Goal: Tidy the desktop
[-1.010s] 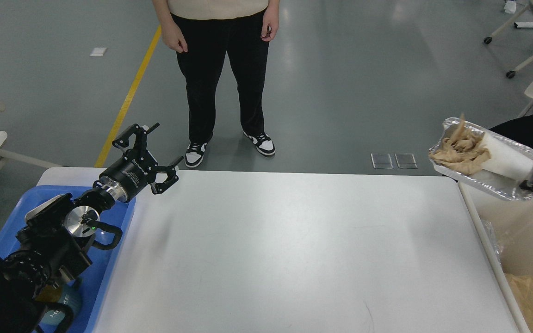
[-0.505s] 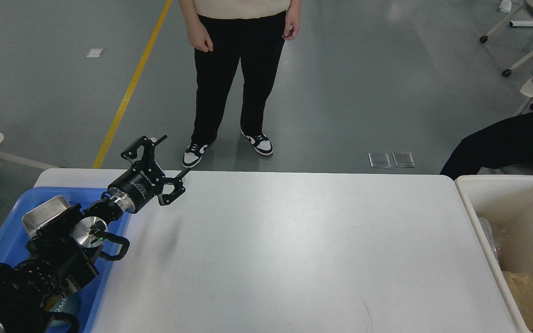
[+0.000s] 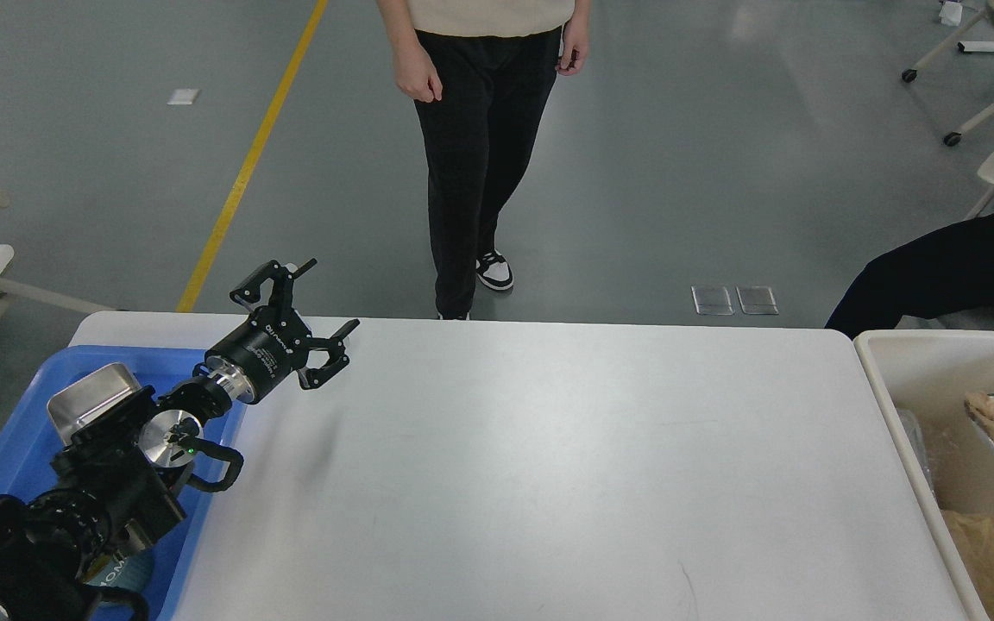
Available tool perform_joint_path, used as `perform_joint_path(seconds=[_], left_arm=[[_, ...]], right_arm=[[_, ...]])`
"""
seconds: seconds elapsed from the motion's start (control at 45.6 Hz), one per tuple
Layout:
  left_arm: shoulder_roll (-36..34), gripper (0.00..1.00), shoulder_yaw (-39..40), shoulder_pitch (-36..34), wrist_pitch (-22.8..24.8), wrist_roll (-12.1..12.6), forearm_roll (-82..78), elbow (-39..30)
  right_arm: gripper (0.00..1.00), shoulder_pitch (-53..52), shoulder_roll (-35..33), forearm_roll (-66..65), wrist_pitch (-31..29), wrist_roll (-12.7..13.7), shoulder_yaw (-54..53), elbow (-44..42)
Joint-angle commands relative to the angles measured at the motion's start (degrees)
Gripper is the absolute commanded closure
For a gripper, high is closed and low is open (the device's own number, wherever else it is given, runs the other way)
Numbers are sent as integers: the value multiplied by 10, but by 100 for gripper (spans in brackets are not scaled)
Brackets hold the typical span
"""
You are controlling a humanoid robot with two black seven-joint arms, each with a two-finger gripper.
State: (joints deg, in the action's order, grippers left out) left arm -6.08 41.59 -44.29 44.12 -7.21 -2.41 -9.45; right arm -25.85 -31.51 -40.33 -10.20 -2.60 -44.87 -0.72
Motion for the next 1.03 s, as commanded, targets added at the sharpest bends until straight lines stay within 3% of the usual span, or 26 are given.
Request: perform_joint_path(seconds=[0.0, 0.154, 0.241, 0.417, 0.483, 0.571, 0.615, 1.01], left_arm=[[-1, 3, 0, 0, 0, 1, -1, 0], [0, 3, 0, 1, -1, 1, -3, 0], [-1, 3, 0, 5, 0, 0, -5, 0], [-4, 3, 0, 13, 1, 1, -5, -2], [-11, 3, 0, 23, 0, 1, -5, -3], [-17, 3, 0, 26, -3, 0, -8, -2], [-24, 3, 0, 26, -1, 0, -8, -2], [-38, 3, 1, 24, -16, -2, -20, -1]], right_arm=[[0, 0, 4, 11, 0, 0, 0, 2], [0, -8, 4, 33, -3, -2, -5, 8], [0, -31, 1, 118, -29, -6, -43, 24], [0, -75, 7, 358, -277, -20, -213, 70], [0, -77, 60, 381, -320, -33, -226, 76], [0, -103, 135, 378, -331, -78, -221, 76], [0, -112, 152, 377, -327, -88, -213, 71], [0, -133, 177, 377, -317, -106, -171, 70]])
